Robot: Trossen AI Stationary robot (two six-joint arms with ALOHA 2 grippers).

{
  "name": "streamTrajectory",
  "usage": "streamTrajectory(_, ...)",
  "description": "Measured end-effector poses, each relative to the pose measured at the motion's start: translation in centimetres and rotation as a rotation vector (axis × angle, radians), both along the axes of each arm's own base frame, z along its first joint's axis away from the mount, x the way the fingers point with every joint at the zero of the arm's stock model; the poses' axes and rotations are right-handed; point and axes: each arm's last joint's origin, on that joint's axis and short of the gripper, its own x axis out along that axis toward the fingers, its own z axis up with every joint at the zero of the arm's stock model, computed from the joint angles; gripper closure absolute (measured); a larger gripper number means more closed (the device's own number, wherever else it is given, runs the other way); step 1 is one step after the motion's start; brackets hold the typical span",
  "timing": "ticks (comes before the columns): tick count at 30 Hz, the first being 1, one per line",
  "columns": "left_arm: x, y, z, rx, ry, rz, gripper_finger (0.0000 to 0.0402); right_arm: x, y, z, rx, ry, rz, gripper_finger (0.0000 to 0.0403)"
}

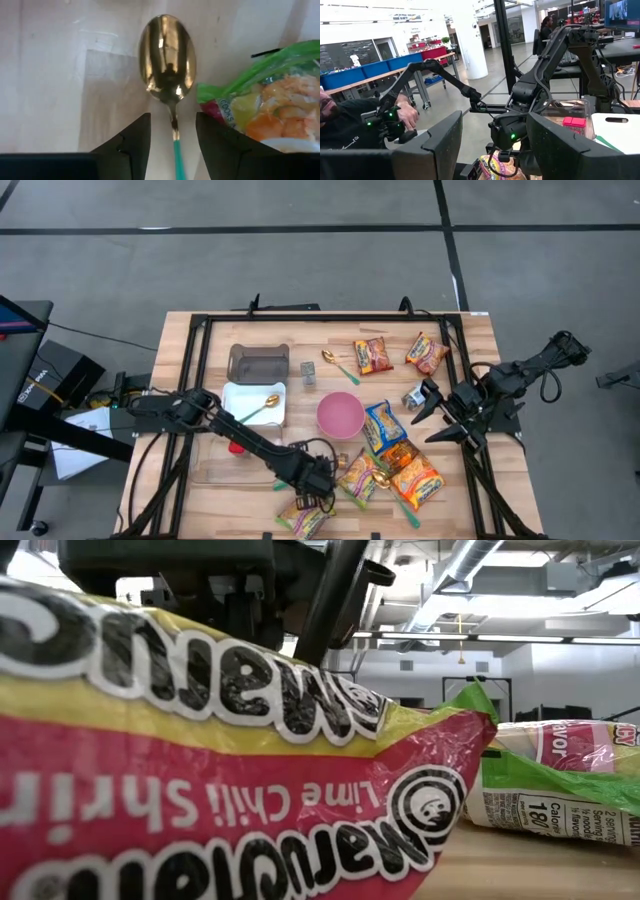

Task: Pick & Place Food Item
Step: Put the green spoon into the white bin

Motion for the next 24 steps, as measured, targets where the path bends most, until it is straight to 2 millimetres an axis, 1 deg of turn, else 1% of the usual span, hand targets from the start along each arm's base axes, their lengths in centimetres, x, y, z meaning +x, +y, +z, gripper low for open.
streamTrajectory(6,-0.6,0.7,-1.7,-0.062,0.011,0.016,0.0253,0.0,0.0,0.0,0.0,0.0,0.0,0.0188)
streamTrajectory(10,-0.7,1.0,-1.8,-0.063,0.014,0.029,0.0269,0.0,0.0,0.0,0.0,0.0,0.0,0.0188)
streamTrajectory(14,-0.7,1.2,-1.9,-0.063,0.018,0.032,0.0308,0.0,0.0,0.0,0.0,0.0,0.0,0.0188)
streamTrajectory(19,-0.8,1.3,-2.0,-0.053,0.022,0.032,0.0385,0.0,0.0,0.0,0.0,0.0,0.0,0.0188)
streamTrajectory(22,-0.7,1.2,-1.6,-0.056,0.003,0.018,0.0391,0.0,0.0,0.0,0.0,0.0,0.0,0.0188)
streamTrajectory(24,-0.8,1.2,-0.7,-0.053,-0.025,0.007,0.0394,0.0,0.0,0.0,0.0,0.0,0.0,0.0188)
